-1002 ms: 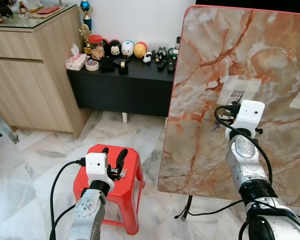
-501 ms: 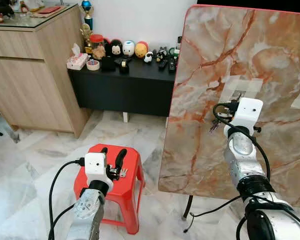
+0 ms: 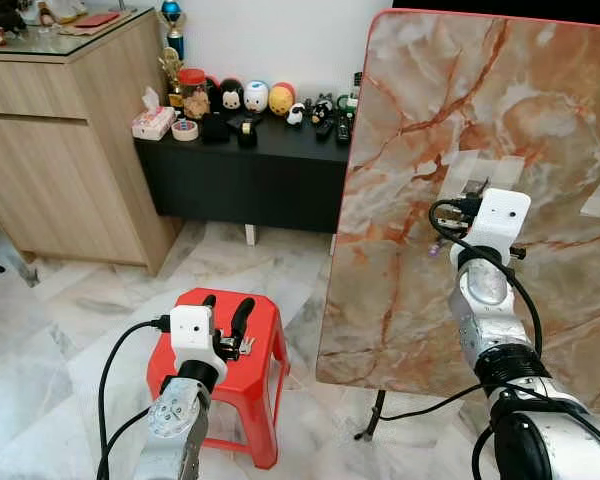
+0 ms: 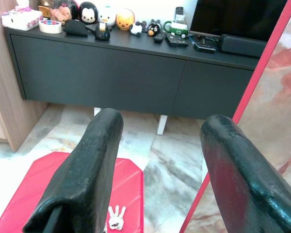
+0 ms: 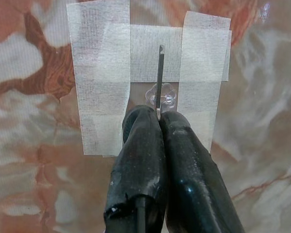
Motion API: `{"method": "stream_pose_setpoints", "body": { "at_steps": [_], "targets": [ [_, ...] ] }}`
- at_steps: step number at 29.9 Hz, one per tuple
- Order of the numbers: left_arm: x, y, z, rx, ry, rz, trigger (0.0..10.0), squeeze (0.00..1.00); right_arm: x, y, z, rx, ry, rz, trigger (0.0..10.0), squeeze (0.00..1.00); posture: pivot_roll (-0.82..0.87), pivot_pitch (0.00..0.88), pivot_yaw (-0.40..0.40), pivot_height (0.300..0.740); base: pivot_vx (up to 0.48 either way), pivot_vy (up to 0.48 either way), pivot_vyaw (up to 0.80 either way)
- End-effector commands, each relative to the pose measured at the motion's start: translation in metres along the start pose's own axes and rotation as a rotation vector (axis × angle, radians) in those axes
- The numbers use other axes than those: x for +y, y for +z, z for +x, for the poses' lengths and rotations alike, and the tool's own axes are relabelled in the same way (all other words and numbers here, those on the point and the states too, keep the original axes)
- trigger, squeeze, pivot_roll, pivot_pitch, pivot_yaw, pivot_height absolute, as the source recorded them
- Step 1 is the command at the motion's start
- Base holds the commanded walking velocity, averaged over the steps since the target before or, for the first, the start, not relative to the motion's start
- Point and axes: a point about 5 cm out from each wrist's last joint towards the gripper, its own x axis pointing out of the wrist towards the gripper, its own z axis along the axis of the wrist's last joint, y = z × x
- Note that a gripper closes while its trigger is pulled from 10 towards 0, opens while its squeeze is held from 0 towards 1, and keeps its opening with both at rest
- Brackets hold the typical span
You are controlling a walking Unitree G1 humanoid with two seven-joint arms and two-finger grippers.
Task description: Hang keys on a hook
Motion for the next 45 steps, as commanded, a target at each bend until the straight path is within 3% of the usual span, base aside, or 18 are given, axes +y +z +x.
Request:
{"method": "stream_pose_setpoints", "body": {
  "at_steps": [1, 45],
  "targets": [
    [-0.001, 0.005, 0.003, -0.011, -0.007, 0.009, 10.0, 0.0, -0.004, 0.01, 0.005, -0.03, -0.022, 0.014, 10.0, 0.0, 0.05, 0.0, -0.055, 0.74, 0.0, 0.0, 0.0],
    [0.0, 0.005, 0.002, -0.009, -0.012, 0.022, 10.0, 0.0, -0.014, 0.018, 0.016, -0.01, -0.031, -0.006, 10.0, 0.0, 0.06, 0.0, -0.045, 0.74, 0.0, 0.0, 0.0]
  ]
}}
